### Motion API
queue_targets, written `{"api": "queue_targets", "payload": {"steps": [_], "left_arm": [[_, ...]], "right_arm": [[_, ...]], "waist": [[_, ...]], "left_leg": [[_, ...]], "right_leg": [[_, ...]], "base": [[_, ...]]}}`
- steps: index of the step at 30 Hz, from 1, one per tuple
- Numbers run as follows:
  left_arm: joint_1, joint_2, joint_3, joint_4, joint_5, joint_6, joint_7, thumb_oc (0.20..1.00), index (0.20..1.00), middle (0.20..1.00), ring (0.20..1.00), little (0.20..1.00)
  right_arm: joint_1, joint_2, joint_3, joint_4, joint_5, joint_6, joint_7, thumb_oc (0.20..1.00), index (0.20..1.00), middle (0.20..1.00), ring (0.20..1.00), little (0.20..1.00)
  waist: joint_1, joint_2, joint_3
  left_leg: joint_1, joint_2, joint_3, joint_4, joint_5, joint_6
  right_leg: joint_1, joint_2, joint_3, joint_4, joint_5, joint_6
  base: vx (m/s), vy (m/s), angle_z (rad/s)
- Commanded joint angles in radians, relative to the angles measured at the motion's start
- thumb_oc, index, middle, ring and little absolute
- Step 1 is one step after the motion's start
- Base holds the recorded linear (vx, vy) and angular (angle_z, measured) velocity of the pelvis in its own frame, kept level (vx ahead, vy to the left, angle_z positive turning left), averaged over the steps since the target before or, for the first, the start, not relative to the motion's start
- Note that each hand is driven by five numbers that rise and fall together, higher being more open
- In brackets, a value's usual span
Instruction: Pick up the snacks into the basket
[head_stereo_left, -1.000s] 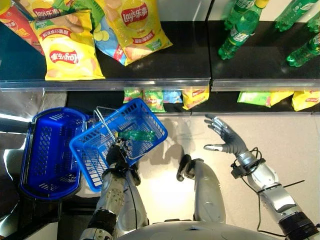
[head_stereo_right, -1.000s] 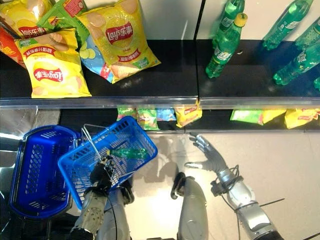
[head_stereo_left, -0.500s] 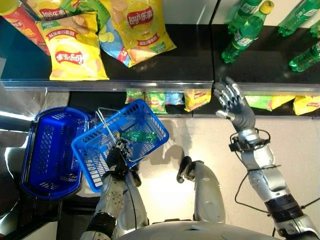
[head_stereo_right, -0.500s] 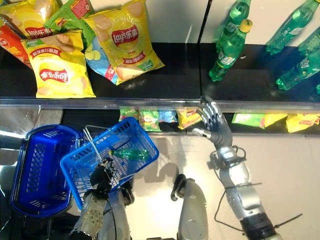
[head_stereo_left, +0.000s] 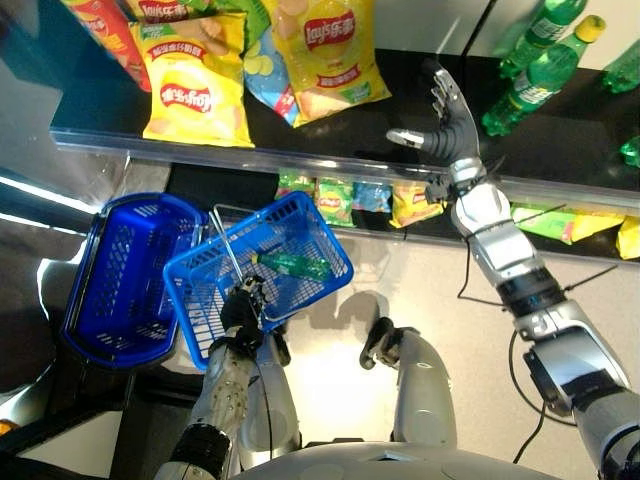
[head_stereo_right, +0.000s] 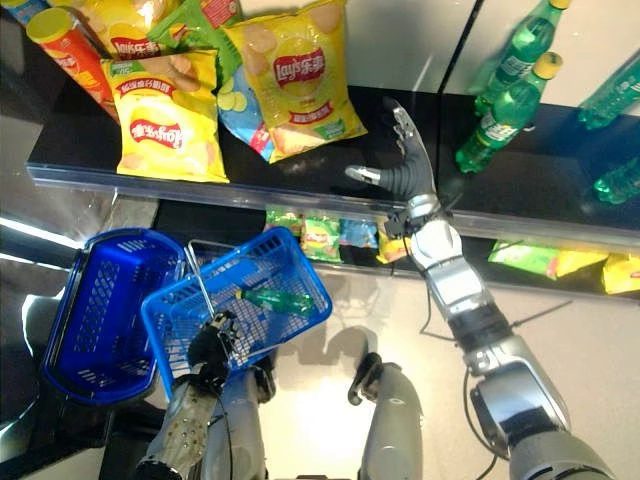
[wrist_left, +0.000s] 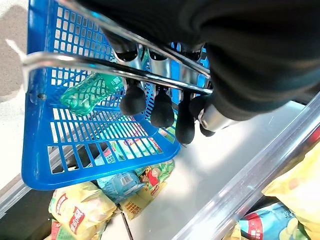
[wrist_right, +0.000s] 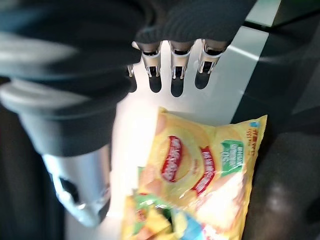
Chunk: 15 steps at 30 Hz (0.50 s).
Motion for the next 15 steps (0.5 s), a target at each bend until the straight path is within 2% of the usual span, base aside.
{"api": "queue_targets", "payload": {"steps": [1,4,10,11,12,15], "left_arm": [[0.024,0.061,0.021,-0.195,-0.047,-0.092,0.004,0.2,0.2,0.2,0.2,0.2],[0.023,0.065,0.018,-0.196,-0.048,-0.088,0.004,0.2,0.2,0.2,0.2,0.2],[0.019,0.088,-0.017,-0.202,-0.042,-0.086,0.004,0.2,0.2,0.2,0.2,0.2],[0.016,0.094,-0.023,-0.203,-0.043,-0.087,0.003,0.2,0.2,0.2,0.2,0.2],[0.015,0.094,-0.023,-0.202,-0.043,-0.087,0.003,0.2,0.2,0.2,0.2,0.2],[0.017,0.104,-0.034,-0.201,-0.045,-0.087,-0.001,0.2,0.2,0.2,0.2,0.2]], "right_arm": [[-0.151,0.025,0.012,0.074,-0.026,-0.007,-0.05,1.0,1.0,1.0,1.0,1.0],[-0.221,0.046,0.028,0.16,-0.021,0.004,-0.05,1.0,1.0,1.0,1.0,1.0],[-0.467,0.088,0.061,0.53,-0.013,0.032,-0.104,1.0,1.0,1.0,1.0,1.0],[-0.525,0.084,0.071,0.624,-0.008,0.032,-0.113,1.0,1.0,1.0,1.0,1.0],[-0.528,0.084,0.072,0.627,-0.007,0.03,-0.112,1.0,1.0,1.0,1.0,1.0],[-0.626,0.075,0.091,0.803,0.012,0.047,-0.106,1.0,1.0,1.0,1.0,1.0]], "waist": [[0.032,0.002,-0.031],[0.038,0.002,-0.028],[0.062,0.009,-0.024],[0.067,0.012,-0.024],[0.067,0.012,-0.023],[0.084,0.019,-0.028]], "left_leg": [[0.027,0.003,-0.003,0.068,-0.086,0.029],[0.025,0.001,-0.01,0.062,-0.082,0.029],[0.013,-0.013,-0.025,0.046,-0.069,0.03],[0.007,-0.017,-0.03,0.043,-0.065,0.03],[0.006,-0.017,-0.03,0.043,-0.065,0.03],[-0.001,-0.027,-0.044,0.027,-0.053,0.031]], "right_leg": [[0.057,-0.037,0.046,-0.09,0.151,0.163],[0.06,-0.037,0.044,-0.092,0.153,0.163],[0.054,-0.034,0.037,-0.094,0.16,0.166],[0.052,-0.035,0.033,-0.094,0.16,0.167],[0.052,-0.035,0.032,-0.094,0.16,0.167],[0.054,-0.037,0.021,-0.098,0.161,0.168]], "base": [[0.0,0.0,0.04],[0.0,-0.001,0.03],[0.0,0.001,0.01],[-0.01,0.003,0.1],[-0.01,-0.001,0.13],[-0.01,-0.008,0.1]]}}
